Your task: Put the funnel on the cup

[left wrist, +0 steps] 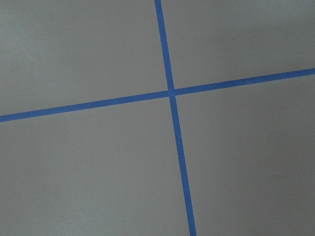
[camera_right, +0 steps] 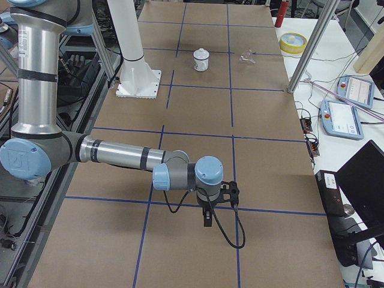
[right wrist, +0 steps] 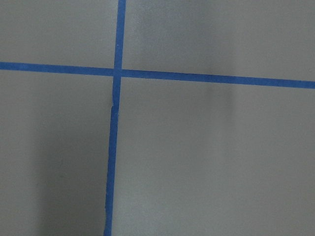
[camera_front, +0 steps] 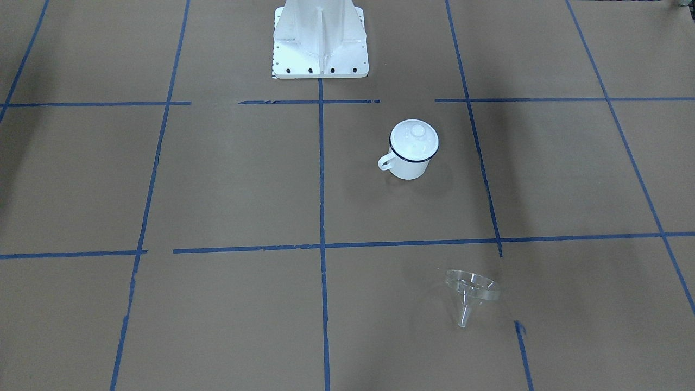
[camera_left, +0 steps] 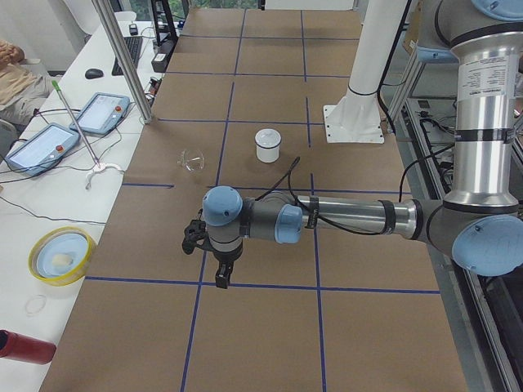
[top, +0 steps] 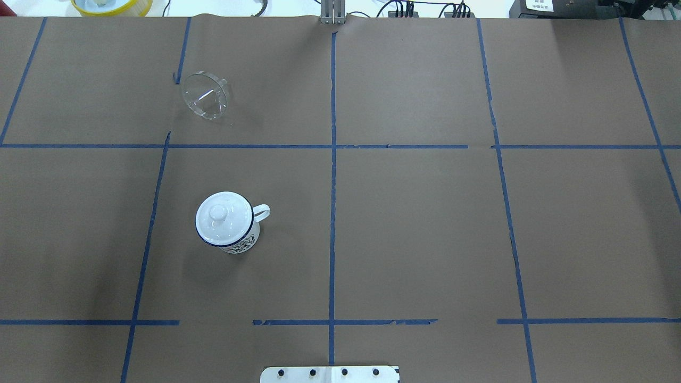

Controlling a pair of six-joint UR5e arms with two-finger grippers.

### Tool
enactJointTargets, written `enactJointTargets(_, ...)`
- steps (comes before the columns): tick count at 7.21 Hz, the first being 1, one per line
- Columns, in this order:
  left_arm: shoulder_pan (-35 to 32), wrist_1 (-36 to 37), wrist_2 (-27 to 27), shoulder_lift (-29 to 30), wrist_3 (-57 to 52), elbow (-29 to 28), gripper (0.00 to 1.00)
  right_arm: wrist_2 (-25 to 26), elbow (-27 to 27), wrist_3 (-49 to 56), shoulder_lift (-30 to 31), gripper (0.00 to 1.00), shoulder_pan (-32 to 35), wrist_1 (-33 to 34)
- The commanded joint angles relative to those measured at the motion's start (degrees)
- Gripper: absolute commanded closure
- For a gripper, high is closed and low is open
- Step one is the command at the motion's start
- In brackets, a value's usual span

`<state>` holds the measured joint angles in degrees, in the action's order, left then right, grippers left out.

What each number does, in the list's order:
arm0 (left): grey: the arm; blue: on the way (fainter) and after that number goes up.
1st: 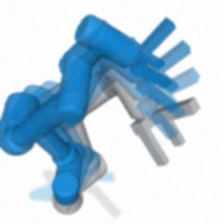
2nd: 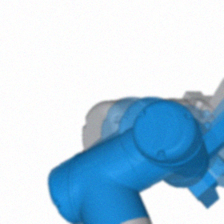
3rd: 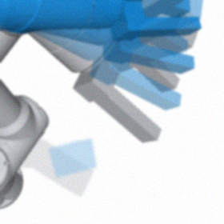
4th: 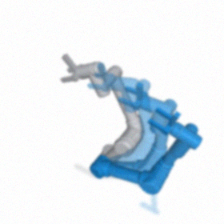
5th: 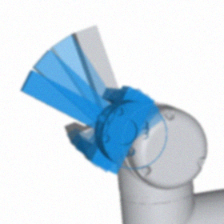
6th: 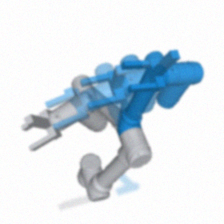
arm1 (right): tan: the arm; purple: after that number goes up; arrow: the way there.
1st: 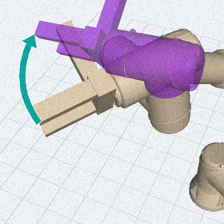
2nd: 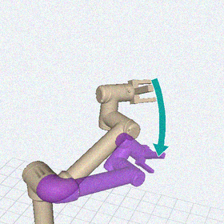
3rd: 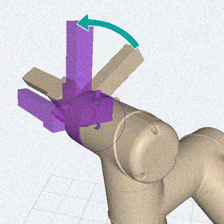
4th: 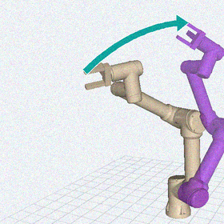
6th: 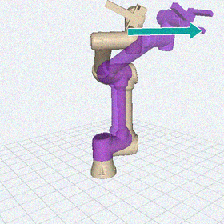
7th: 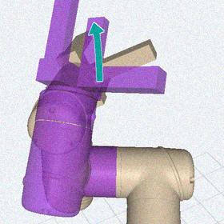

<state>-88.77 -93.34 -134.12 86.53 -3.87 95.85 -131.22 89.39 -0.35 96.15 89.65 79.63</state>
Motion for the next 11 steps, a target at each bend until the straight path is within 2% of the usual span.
enactJointTargets(1, 0.00, -0.18, 0.17, -0.22, -0.09, 0.30, 0.00, 0.00, 0.00, 0.00, 0.00, 0.00, 0.00, 0.00)
enactJointTargets(3, 0.26, -0.09, 0.00, -0.05, 0.00, 2.66, 0.00, 0.00, 0.00, 0.00, 0.00, 0.00, 0.00, 0.00)
enactJointTargets(4, 2.35, -0.18, -0.26, 1.87, 0.61, 4.59, 0.00, 0.00, 0.00, 0.00, 0.00, 0.00, 0.00, 0.00)
enactJointTargets(5, 3.50, -0.09, 0.17, 6.76, 0.88, 4.35, 0.00, 0.00, 0.00, 0.00, 0.00, 0.00, 0.00, 0.00)
enactJointTargets(6, 3.69, -0.18, 2.44, 13.59, 0.62, 1.74, 0.00, 0.00, 0.00, 0.00, 0.00, 0.00, 0.00, 0.00)
enactJointTargets(7, 3.60, -1.92, 2.90, 14.01, 0.70, 3.36, 0.00, 0.00, 0.00, 0.00, 0.00, 0.00, 0.00, 0.00)
enactJointTargets(9, 3.86, -7.35, 0.10, 10.52, 2.10, 3.29, 0.00, 0.00, 0.00, 0.00, 0.00, 0.00, 0.00, 0.00)
enactJointTargets(10, 6.82, -10.52, 0.61, 10.76, 10.46, 3.64, 0.00, 0.00, 0.09, -0.09, 0.00, 0.00, 0.00, 0.00)
enactJointTargets(11, 12.25, -10.64, 1.49, 10.85, 20.90, 6.60, 0.00, 0.00, 0.00, 0.00, 0.00, 0.00, 0.00, 0.00)
